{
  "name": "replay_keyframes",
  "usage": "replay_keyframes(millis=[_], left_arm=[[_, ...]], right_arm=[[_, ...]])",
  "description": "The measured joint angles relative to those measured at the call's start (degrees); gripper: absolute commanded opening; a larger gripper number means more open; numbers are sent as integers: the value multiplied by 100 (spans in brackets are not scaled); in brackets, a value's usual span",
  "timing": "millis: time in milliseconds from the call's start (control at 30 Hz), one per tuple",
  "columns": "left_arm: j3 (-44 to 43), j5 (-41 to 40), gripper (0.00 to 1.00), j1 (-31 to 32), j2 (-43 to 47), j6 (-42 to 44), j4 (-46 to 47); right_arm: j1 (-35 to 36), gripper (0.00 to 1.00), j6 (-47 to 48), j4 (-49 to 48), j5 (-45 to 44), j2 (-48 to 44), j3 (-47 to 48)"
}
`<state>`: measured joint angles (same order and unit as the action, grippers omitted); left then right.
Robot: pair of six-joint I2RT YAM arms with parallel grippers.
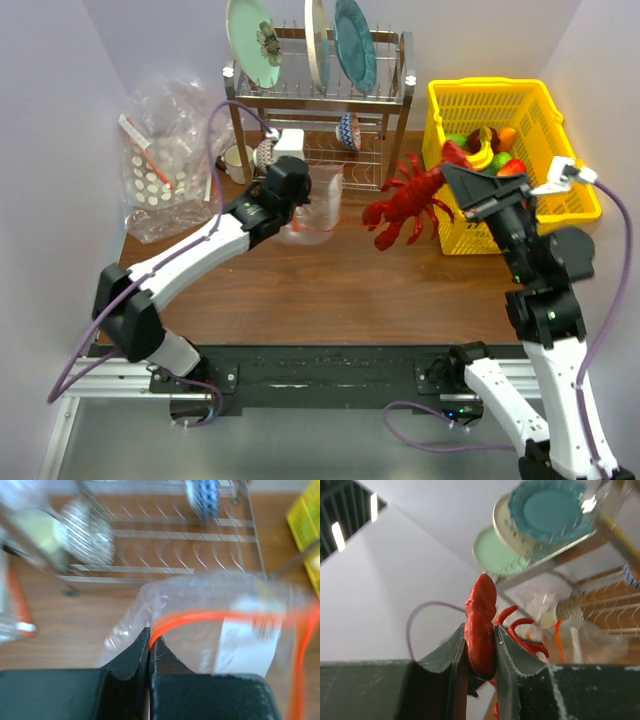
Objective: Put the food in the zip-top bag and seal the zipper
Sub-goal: Place the fake lobster at the center of the board.
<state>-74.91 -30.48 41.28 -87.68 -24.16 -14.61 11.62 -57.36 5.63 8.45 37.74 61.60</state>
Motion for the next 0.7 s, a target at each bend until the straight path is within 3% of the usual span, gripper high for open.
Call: replay_keyframes(millis=[233, 467, 600, 633, 700], left_arm=[[-219, -984, 0, -20, 1272, 962, -415], [645, -1084, 0, -37, 2087, 1344, -529], [1283, -1091, 0, -37, 2142, 1443, -636], [1412, -1084, 0, -37, 2142, 1478, -658], [1574, -1078, 0, -37, 2155, 1521, -715]], right_arm=[[72, 0, -107, -732, 2277, 2020, -63], [841, 8, 560, -435, 2811, 4009, -109], [1252, 77, 942, -199, 3042, 4924, 264], [1311, 86, 1027, -116, 3060, 5123, 411], [1366, 94, 1248, 59, 3038, 5394, 651]])
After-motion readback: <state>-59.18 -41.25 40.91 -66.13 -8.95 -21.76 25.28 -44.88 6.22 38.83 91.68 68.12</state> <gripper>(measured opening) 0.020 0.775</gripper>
